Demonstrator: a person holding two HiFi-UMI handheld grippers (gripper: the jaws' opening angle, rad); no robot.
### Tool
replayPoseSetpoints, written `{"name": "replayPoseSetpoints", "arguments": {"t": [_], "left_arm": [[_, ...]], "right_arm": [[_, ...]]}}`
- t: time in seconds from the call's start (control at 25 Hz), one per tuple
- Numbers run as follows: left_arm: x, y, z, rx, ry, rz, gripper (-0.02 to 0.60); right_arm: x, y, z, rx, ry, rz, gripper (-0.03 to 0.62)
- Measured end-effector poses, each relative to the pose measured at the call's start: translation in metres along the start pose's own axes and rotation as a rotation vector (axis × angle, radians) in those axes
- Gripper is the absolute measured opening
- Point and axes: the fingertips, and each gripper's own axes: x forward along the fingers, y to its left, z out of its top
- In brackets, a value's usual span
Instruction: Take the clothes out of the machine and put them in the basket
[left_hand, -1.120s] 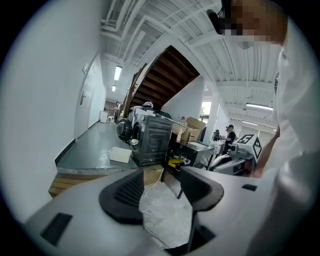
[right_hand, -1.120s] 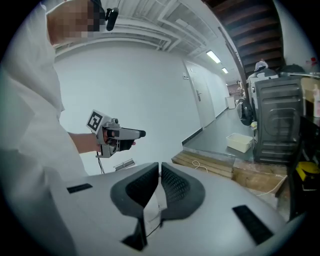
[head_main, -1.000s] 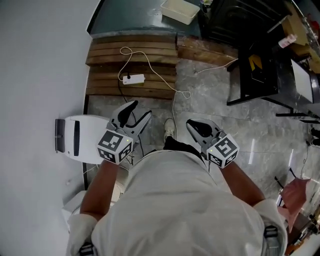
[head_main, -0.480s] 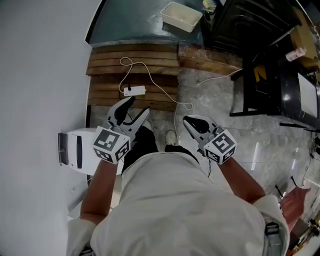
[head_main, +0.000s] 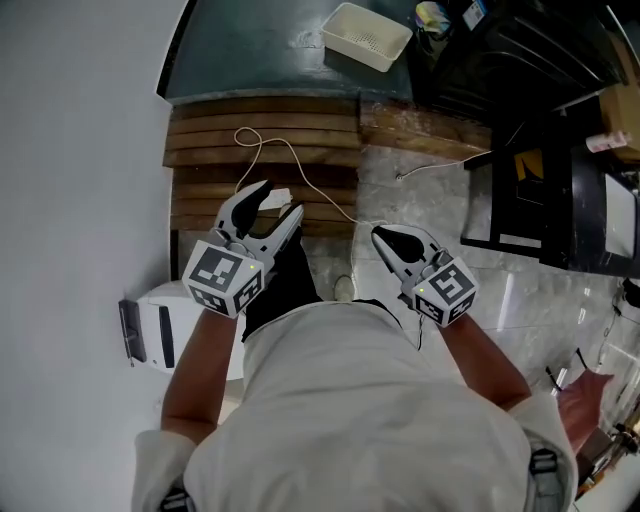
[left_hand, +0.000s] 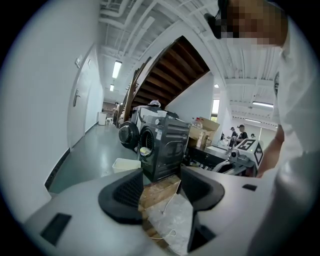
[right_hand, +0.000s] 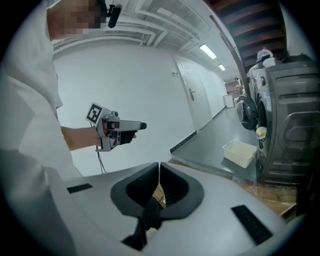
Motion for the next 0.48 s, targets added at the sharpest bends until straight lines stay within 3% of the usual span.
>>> {"name": "replayPoseSetpoints", "arguments": {"t": [0.2, 0.48], "left_arm": [[0.051, 0.072, 0.029, -0.01, 0.014, -0.072, 0.227], [0.093, 0.166, 0.091, 0.034, 0.073, -0.199, 0.227]], "right_arm": [[0.071, -0.043, 0.035, 0.038, 0.031, -0.035, 0.008], [0.154, -0.079, 0.12, 0.091, 0.036, -0.096, 0.008]]}}
